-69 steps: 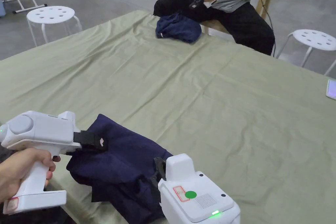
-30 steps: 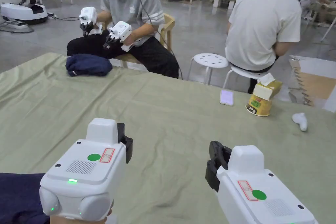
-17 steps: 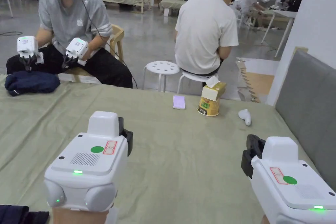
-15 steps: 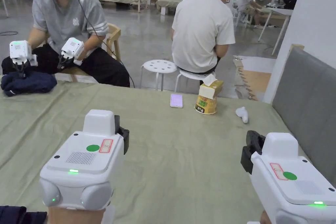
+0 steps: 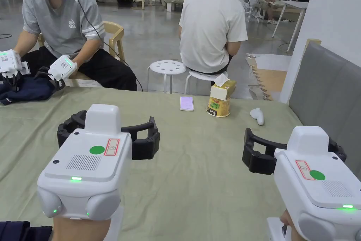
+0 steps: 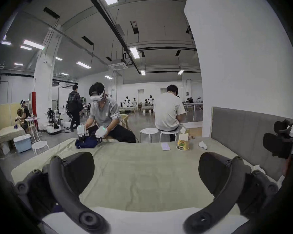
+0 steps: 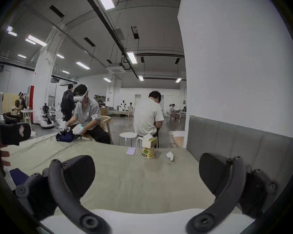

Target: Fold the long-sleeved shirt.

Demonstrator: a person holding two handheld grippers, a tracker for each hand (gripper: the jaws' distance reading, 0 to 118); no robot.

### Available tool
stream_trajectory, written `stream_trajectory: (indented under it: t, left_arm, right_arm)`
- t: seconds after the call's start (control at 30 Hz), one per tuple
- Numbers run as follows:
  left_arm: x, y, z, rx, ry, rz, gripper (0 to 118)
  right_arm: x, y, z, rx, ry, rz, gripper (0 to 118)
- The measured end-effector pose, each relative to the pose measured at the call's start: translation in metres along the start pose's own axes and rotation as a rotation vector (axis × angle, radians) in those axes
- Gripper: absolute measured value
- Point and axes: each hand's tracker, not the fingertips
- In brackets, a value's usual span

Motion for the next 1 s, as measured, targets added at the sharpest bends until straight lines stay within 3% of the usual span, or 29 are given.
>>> stream_trajectory:
  t: [0.37,0.73,1.0]
  left_arm:
    - [0.006,0.001,0.001,0.037,0.077,-0.031,111]
    - [-0.001,-0.001,0.008,0.061,0.019,0.036,111]
    - [0.005,-0.005,0.011,0.106,0.079,-0.068,111]
  right_arm:
    - [0.006,0.003,0.007,0.025,-0.014,0.006,118]
    - [0.001,-0.001,0.011,0.045,-0.019,0.03,118]
    - [-0.003,-0.009,0.013,0.049,-0.048,0.051,118]
